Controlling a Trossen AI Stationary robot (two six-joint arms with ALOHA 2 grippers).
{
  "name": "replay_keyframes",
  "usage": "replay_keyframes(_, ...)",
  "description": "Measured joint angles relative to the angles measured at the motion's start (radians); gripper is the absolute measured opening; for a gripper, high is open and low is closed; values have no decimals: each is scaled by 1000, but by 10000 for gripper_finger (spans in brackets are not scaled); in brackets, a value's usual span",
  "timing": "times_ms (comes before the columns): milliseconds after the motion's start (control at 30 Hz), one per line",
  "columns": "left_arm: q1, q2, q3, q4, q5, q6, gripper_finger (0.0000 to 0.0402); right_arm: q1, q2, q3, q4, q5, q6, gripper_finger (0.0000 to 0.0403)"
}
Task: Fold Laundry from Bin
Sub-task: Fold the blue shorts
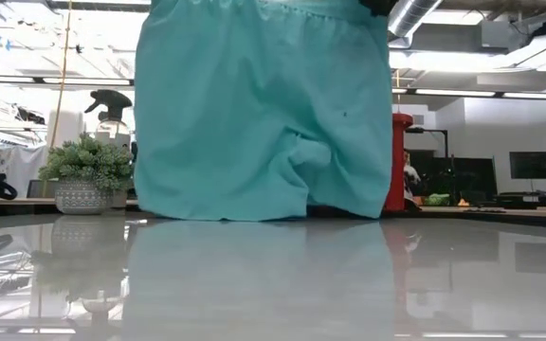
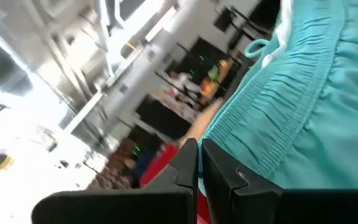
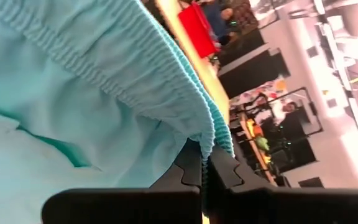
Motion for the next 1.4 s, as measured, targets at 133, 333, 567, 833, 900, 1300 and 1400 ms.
replay_keyframes(133,99,-1,0,94,150,93,0,-1,-4,0,13,26,-2,21)
replay_keyframes(333,283,2,0,86,343,53,0,-69,-4,0,14,33,-2,21)
replay_keyframes(567,473,33,0,-28,430,-48,0,-127,-4,0,40,35,-29,21)
replay_keyframes(833,255,27,58,-80,393,-186,0,91,-24,0,5,-215,-88,21)
replay_keyframes(900,201,28,83,-88,374,-145,0,154,-31,0,9,-363,-120,21)
replay_keyframes(1300,150,27,179,-143,298,-143,0,233,-55,1,135,-89,-198,21)
replay_keyframes(1400,153,27,179,-160,294,-134,0,216,-57,-1,127,-68,-234,21)
